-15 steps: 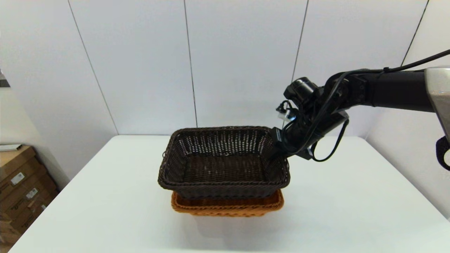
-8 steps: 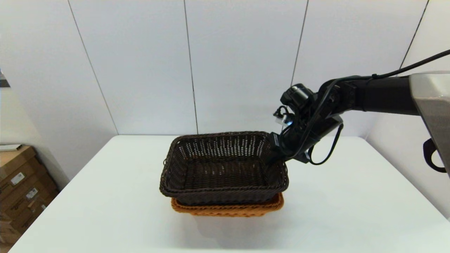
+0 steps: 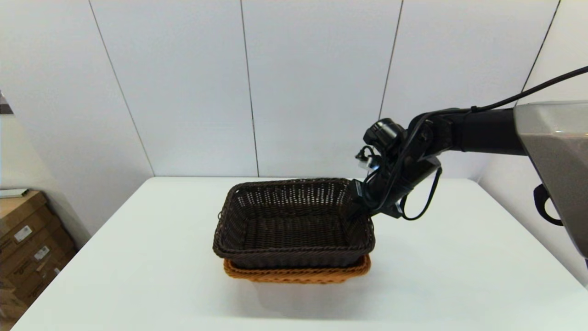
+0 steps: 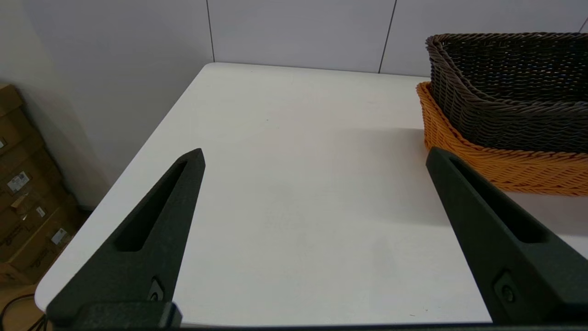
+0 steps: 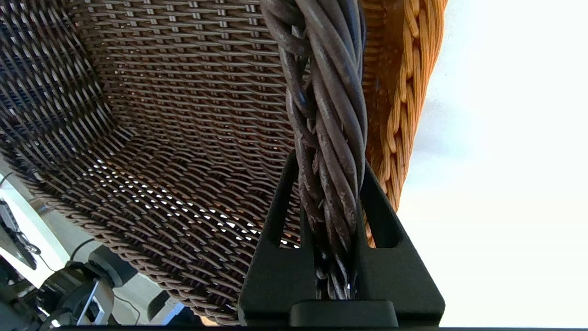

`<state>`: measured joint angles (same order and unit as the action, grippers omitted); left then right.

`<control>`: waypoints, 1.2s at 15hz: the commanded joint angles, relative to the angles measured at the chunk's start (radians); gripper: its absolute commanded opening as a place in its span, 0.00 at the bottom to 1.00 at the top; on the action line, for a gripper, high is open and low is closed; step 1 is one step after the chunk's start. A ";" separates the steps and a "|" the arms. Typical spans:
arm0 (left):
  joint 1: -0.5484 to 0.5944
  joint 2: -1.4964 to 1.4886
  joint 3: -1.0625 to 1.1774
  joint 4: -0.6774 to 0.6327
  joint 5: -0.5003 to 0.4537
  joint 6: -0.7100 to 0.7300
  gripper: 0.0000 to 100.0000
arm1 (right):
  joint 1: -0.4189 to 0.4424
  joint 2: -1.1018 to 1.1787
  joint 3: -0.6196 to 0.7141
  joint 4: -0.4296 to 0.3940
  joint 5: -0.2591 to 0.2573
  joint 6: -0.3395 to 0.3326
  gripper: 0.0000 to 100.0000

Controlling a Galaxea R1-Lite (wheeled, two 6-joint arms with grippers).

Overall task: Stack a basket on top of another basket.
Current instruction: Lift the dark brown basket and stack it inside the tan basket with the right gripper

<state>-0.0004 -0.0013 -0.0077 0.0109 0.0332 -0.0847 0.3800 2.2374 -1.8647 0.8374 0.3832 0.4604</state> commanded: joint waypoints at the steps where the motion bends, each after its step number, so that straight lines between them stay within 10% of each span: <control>1: 0.000 0.000 0.000 0.000 0.001 -0.001 1.00 | 0.000 0.013 -0.001 -0.001 0.003 0.003 0.00; 5: 0.000 0.000 0.000 0.000 0.001 -0.001 1.00 | 0.000 0.033 0.001 -0.021 -0.007 0.004 0.00; 6: 0.000 0.000 0.000 0.000 0.001 -0.001 1.00 | 0.000 0.039 -0.001 -0.031 -0.017 0.009 1.00; 18: 0.000 0.000 0.000 0.000 0.001 -0.001 1.00 | -0.141 -0.042 -0.010 -0.047 -0.073 0.029 1.00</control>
<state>0.0000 -0.0013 -0.0077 0.0109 0.0332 -0.0851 0.2728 2.2298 -1.8757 0.7879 0.3170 0.4872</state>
